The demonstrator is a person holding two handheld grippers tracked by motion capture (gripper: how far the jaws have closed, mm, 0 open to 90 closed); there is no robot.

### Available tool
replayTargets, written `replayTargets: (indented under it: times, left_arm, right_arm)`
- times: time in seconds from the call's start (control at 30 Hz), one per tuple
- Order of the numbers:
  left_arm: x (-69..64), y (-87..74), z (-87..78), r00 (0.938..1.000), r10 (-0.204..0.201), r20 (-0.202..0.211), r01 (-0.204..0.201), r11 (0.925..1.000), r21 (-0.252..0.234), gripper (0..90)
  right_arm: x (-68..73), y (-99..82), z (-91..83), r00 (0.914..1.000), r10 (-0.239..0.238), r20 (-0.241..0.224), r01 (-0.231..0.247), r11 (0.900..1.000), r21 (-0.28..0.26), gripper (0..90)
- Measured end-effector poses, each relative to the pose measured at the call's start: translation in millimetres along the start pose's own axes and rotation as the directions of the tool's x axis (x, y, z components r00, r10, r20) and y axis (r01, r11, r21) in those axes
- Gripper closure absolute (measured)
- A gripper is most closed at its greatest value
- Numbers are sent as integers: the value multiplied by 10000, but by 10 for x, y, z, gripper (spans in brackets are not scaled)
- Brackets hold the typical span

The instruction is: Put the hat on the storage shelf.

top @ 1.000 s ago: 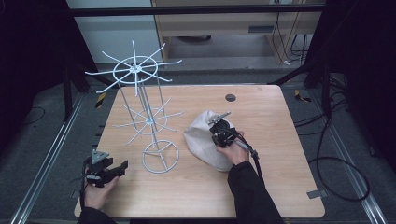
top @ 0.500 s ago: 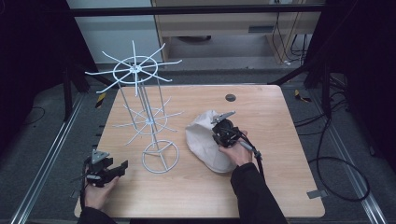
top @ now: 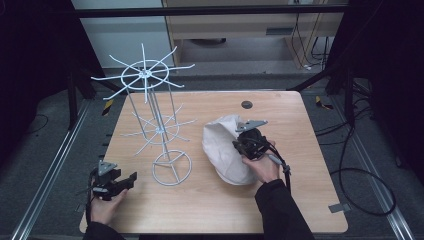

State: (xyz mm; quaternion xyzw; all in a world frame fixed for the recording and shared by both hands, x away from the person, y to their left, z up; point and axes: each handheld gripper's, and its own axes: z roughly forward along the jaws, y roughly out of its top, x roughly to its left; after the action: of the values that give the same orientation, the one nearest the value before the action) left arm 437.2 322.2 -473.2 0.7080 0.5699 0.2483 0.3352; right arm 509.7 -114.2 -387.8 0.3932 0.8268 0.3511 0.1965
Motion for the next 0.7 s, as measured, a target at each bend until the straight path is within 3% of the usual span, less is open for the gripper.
replayTargets:
  times: [0.27,0.6,0.7]
  left_arm:
    - [-5,-3,-6,10000,15,21,-14,10000,-29,357]
    - [-10,-2,-5,10000,30,0,-30,10000,-36,357]
    - [-14,-3,-3,10000,40,2,-40,10000,-26,357]
  right_arm:
    - [8,-55,-228,9999,-127,53,131,9957,-919,883]
    - [19,-135,-488,9999,-139,-64,124,9813,-1920,883]
    - [25,-177,-582,9999,-89,-110,61,9730,-2307,883]
